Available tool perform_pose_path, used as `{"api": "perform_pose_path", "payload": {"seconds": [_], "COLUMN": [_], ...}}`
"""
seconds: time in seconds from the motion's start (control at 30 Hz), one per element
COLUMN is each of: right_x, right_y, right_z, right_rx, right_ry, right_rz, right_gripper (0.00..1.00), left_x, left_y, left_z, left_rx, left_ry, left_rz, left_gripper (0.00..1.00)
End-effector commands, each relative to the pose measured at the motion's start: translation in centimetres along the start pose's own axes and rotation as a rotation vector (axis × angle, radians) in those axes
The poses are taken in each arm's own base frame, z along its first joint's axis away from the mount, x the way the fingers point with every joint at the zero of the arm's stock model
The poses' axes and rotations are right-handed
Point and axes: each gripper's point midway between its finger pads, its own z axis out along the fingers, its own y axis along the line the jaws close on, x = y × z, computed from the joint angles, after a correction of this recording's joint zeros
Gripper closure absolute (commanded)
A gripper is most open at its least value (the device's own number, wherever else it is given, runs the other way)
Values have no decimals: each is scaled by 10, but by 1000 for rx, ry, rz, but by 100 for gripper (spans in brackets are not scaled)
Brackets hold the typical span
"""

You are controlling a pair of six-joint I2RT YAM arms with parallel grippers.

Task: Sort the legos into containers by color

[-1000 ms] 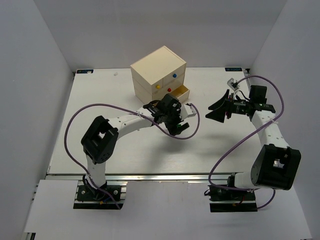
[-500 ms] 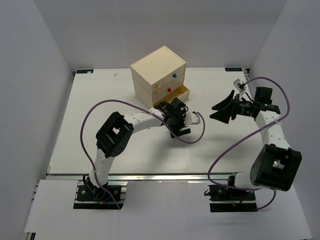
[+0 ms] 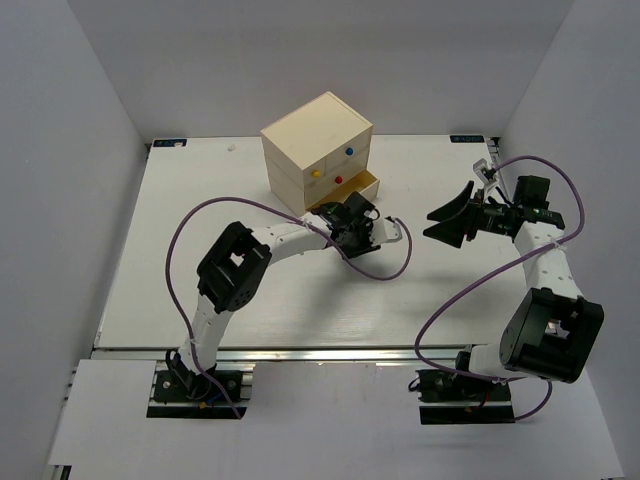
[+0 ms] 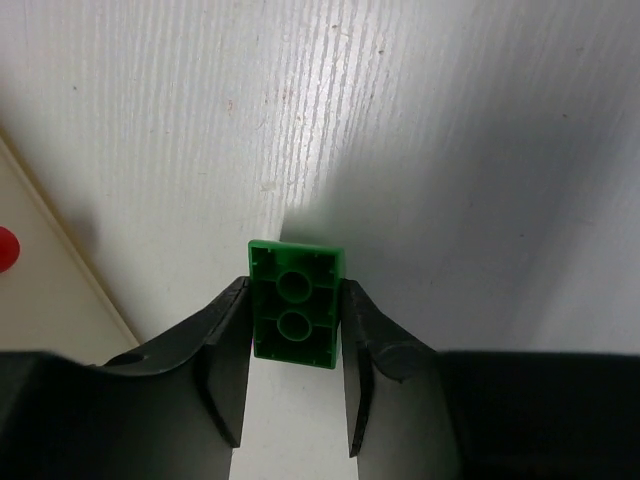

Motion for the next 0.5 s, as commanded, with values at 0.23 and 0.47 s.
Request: {"api": "perform_pose_path", "payload": {"seconds": [0.23, 0.47], "right_x": [-13, -10], "right_y": [8, 3], "right_z": [-3, -3], "right_rx": [1, 9], "right_ry": [-10, -8], "right_rz": [-78, -58], "right_gripper": [19, 21], "left_x": [-66, -48], "left_y": [76, 122], "left_z": [-81, -99], "left_rx": [-355, -655], "left_ry": [-110, 36], "left_rz": [-106, -147], "left_gripper": [96, 100]}}
